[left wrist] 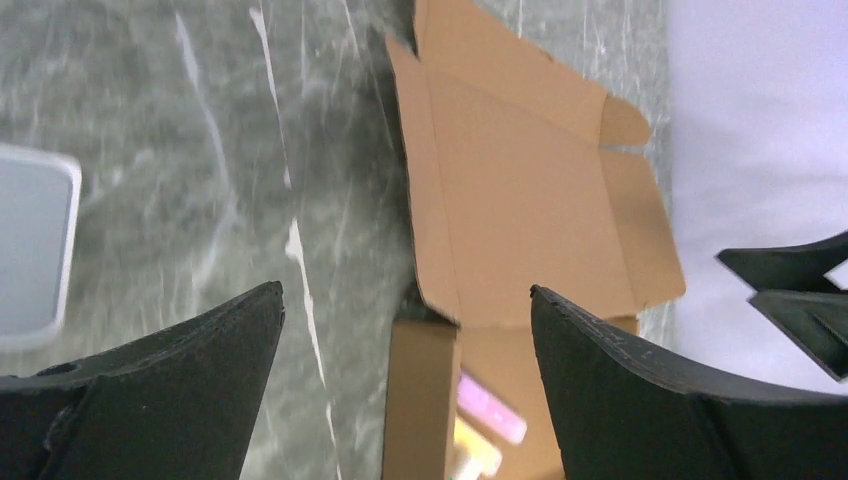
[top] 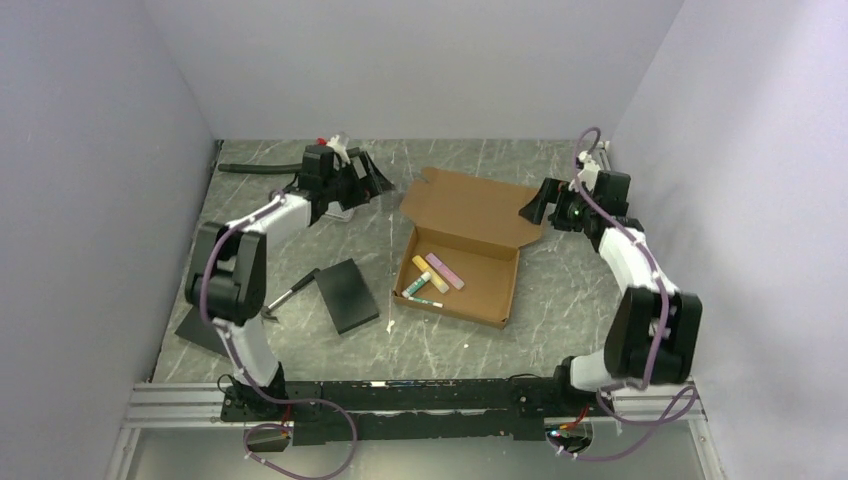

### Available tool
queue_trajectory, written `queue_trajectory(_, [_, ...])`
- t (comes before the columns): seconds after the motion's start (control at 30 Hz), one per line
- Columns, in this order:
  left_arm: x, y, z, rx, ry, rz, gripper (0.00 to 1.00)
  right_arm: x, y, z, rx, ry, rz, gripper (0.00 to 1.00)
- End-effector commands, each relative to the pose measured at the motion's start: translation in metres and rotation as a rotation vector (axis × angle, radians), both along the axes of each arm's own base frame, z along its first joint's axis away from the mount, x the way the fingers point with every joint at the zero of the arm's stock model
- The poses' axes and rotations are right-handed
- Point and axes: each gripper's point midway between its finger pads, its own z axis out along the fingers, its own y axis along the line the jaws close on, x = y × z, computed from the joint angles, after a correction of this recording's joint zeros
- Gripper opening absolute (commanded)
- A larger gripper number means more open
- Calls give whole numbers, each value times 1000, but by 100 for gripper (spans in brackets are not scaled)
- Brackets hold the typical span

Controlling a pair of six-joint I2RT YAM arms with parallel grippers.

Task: Fold the paper box

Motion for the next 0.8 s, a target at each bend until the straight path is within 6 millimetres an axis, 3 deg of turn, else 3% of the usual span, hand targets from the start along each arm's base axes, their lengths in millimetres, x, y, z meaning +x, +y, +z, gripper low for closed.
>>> queue_trajectory(0.0, [26, -14, -15, -115, 113, -101, 96, 48, -42, -9, 129, 89, -290, 96])
queue_trajectory(0.1, [41, -26, -25, -143, 131, -153, 93, 57, -54, -33, 113, 146, -332, 95])
queue_trajectory(0.2, [55, -35, -31, -166, 145, -193, 89, 62, -53, -46, 131, 177, -329, 93])
queue_trajectory(0.4, [64, -51, -45, -242, 210, -248, 81, 78, -58, -70, 173, 248, -375, 87])
queue_trajectory(0.6, [72, -58, -52, -275, 238, -273, 77, 96, -56, -78, 278, 285, -373, 74])
queue_trajectory(0.77, [79, -64, -61, -264, 273, -278, 69, 105, -54, -82, 311, 295, -359, 69])
